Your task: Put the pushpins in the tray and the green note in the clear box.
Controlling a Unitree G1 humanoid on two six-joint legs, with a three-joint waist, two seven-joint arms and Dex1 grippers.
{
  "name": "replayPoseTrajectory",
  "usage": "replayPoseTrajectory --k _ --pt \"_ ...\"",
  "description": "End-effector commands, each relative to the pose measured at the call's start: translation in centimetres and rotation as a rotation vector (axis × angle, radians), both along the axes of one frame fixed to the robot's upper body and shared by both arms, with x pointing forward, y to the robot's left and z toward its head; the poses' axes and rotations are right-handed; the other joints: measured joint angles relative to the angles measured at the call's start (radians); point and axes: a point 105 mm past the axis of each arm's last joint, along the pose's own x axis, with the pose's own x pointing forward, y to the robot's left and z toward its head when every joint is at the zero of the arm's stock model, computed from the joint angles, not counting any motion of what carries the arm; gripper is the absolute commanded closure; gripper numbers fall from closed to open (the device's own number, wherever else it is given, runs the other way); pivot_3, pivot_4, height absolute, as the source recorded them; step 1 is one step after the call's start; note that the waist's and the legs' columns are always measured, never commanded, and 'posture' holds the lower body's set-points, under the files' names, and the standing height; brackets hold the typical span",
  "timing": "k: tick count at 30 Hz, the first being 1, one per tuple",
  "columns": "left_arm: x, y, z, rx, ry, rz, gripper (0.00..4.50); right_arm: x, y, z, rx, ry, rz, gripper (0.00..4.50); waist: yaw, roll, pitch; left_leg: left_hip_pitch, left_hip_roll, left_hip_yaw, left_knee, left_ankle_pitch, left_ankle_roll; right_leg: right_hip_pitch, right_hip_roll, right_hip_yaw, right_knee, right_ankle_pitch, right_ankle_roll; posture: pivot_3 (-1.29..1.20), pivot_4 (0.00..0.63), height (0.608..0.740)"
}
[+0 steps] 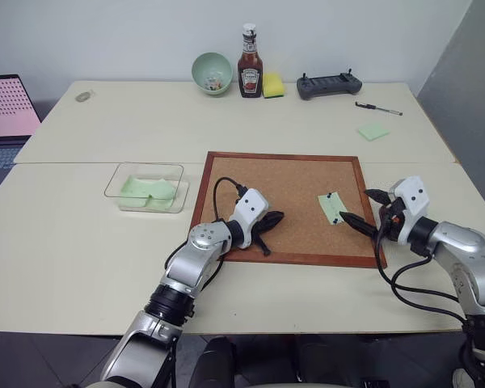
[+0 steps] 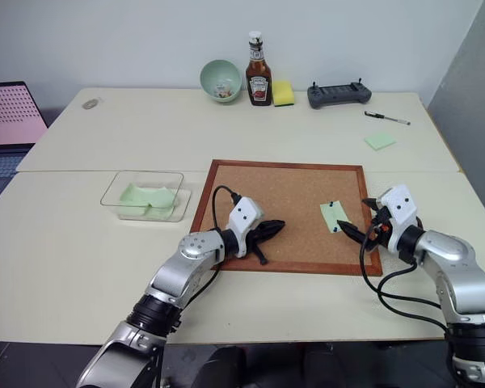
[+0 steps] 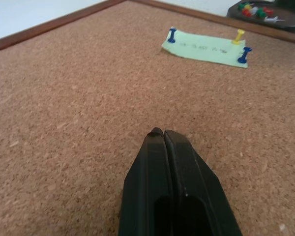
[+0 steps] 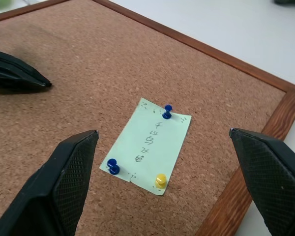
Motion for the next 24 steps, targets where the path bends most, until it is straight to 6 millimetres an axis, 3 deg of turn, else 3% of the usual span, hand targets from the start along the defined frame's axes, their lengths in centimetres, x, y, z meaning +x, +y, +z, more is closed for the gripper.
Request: replayPoseTrajectory --k 1,11,14,24 --pt "-0.2 -0.2 -0.9 0.001 0.032 -0.004 4.42 1.1 0.8 0.6 -0.020 -0.033 -0.009 0.00 0.000 0.000 0.000 0.000 0.000 0.000 0.000 0.000 0.000 0.000 0.000 0.000 0.000 0.000 0.000 0.00 0.150 0.740" --pt "-1.3 -0.2 -1.9 0.030 0.061 -0.026 4.42 3.4 2.2 0.0 -0.005 -0.025 -0.006 0.00 0.000 0.002 -0.001 0.001 0.000 0.000 0.000 0.000 0.000 0.001 0.000 0.000 0.000 0.000 0.000 0.00 0.150 0.740" --pt "-1.4 -0.3 -1.8 0.027 0.061 -0.028 4.50 4.0 2.4 0.0 -0.014 -0.029 -0.005 0.47 -0.001 0.002 -0.001 0.001 0.000 0.000 0.000 0.000 0.000 0.001 0.000 0.000 0.000 0.000 0.000 0.00 0.150 0.740" --pt "-1.7 -0.3 -1.7 0.025 0.065 -0.026 4.50 5.1 3.6 -0.3 -0.032 -0.037 0.013 2.73 -0.001 0.003 -0.002 0.001 0.000 0.000 0.000 0.000 0.000 0.001 0.000 0.000 0.000 0.000 0.000 0.00 0.150 0.740"
